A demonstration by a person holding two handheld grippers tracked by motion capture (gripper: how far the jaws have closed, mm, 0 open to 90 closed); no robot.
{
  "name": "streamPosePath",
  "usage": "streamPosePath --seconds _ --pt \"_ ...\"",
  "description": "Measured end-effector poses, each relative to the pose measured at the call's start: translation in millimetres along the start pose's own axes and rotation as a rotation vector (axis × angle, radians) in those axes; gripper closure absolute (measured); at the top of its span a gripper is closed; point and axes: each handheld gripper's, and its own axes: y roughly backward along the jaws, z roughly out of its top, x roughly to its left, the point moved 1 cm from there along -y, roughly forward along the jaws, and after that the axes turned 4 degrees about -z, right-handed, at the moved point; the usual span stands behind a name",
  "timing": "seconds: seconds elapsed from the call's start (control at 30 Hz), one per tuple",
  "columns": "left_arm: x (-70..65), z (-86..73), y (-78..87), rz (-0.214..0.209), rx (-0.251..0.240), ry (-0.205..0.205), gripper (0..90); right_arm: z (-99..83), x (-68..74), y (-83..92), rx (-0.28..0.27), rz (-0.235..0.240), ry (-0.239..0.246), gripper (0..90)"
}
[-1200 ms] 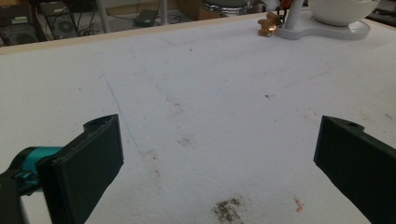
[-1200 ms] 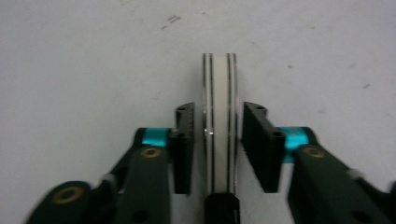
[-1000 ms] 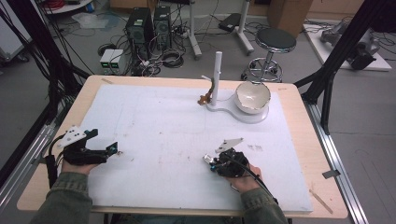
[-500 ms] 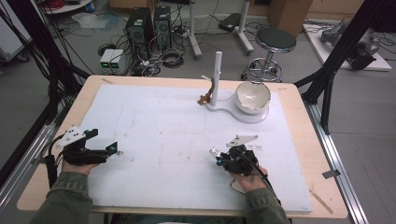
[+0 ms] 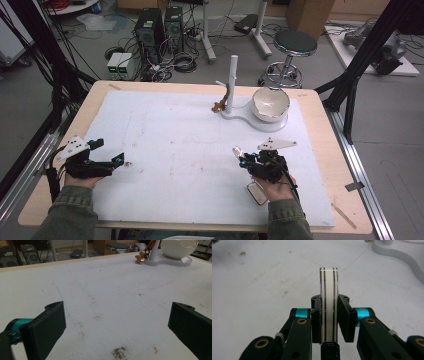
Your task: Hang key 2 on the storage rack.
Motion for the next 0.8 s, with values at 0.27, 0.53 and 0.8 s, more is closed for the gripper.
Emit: streamPosePath --seconds 0.27,0.53,0.8 --pt "0.1 -0.6 0.1 -0.006 0.004 -0.002 1.7 14.7 -9.7 9.4 -0.075 -0.018 -0.039 74.5" --pt "0.3 -0.9 -0.4 -0.009 -0.002 0.007 1.7 36.4 -15.8 19.2 -0.159 -0.050 -0.069 74.5" --pt "1.0 -1.2 -0.7 -0.012 0.004 0.004 1.7 51.4 -22.1 20.2 -0.191 -0.062 -0.089 74.5"
